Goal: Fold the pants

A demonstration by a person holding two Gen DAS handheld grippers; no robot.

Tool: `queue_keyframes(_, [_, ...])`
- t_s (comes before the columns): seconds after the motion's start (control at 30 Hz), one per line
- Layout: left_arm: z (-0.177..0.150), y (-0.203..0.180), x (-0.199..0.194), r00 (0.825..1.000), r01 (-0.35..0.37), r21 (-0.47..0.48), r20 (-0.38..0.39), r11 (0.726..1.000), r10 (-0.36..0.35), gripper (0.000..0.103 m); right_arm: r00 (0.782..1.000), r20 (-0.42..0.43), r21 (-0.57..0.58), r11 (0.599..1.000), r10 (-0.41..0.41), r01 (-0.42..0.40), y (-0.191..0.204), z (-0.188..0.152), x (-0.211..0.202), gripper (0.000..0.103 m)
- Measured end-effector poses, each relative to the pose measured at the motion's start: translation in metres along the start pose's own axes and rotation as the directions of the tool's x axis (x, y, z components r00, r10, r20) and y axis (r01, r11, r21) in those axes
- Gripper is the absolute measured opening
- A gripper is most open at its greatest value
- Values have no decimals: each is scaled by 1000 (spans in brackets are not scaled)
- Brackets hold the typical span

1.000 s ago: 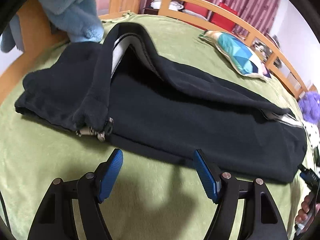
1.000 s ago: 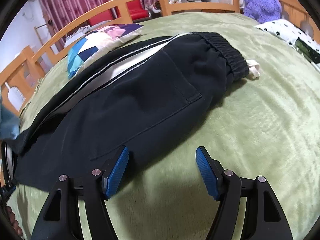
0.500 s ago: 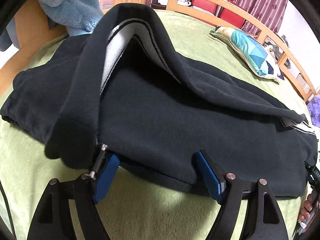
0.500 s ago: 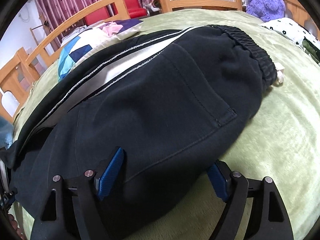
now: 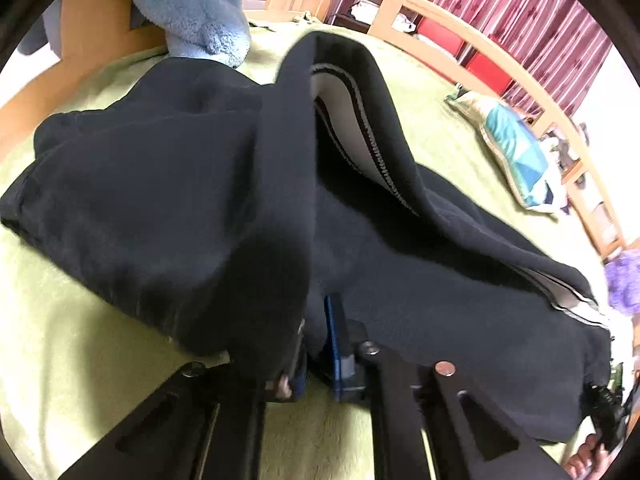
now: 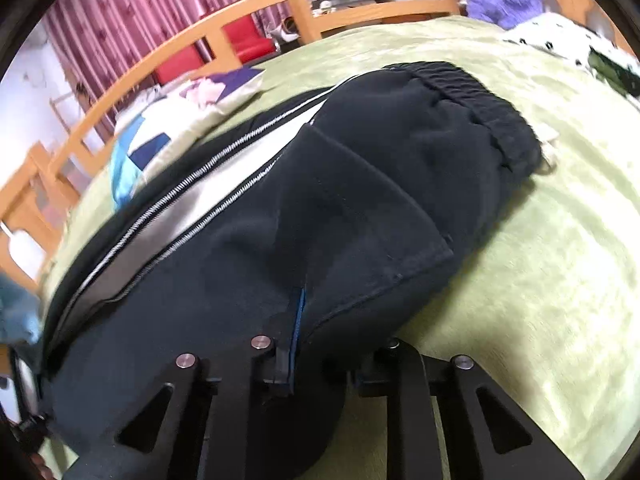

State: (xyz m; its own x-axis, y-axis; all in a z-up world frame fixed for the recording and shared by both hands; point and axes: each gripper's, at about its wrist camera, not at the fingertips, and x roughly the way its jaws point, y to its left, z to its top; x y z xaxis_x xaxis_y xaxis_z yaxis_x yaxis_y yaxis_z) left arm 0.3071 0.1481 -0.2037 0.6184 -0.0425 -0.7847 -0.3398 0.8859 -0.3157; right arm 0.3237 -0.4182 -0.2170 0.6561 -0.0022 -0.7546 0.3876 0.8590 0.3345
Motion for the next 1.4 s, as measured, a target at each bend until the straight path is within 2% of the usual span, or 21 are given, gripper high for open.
queue_keyframes(0.03, [-3,0,-7,1000,5,9,6,1000,-5,8,1000,11,23,1000,11,-11,-4,-2,-8,11])
queue_keyframes(0.1, [-12,-2,-18,1000,1,41,19,999,-2,7,1000,21,27,1000,-3,3,-8,-6,-22,10])
queue_keyframes(0.27, [-37,2,-46,1000,13,70,2,997,-13,7,1000,22,19,1000,11,-12,-27,-25,-67,8])
queue_keyframes(0.43, [-67,11,-80,999,50,96,-20,994,-48,7,999,48,-16,1000,-26,27,-47,-50,-124,8])
queue_keyframes(0.57, [-102,7,-107,998,55,163,-40,985,-49,7,998,43,7,999,-41,41,-81,-75,-166,8])
queue_keyframes(0.7, [-141,9,-138,993,103,204,-78,973,-89,7,996,30,1,996,-84,84,-118,-100,-203,8])
queue_keyframes(0.83, [-165,8,-153,989,129,234,-99,964,-108,8,994,12,11,994,-110,110,-151,-118,-231,9])
queue_keyframes(0.97, [-173,9,-155,991,99,258,-111,961,-72,11,986,-61,-49,988,-153,150,-159,-130,-235,22])
queue_keyframes(1.0, [-174,11,-158,990,105,250,-119,962,-78,12,981,-70,-62,982,-181,177,-159,-134,-241,32])
queue_keyframes(1.03, [-176,11,-161,989,112,244,-125,963,-83,12,978,-65,-70,979,-197,193,-161,-138,-247,43])
queue_keyframes(1.13, [-181,18,-176,987,130,245,-120,961,-103,15,977,11,-92,973,-211,211,-158,-150,-276,54])
queue_keyframes(1.23, [-187,25,-192,989,125,259,-104,958,-101,18,977,42,-109,971,-210,214,-150,-157,-291,55])
queue_keyframes(1.3, [-191,31,-202,992,114,265,-90,957,-93,28,978,52,-114,972,-202,207,-143,-158,-295,55])
queue_keyframes(1.4, [-191,40,-209,995,97,267,-59,959,-84,29,984,58,-102,980,-166,171,-129,-161,-297,55])
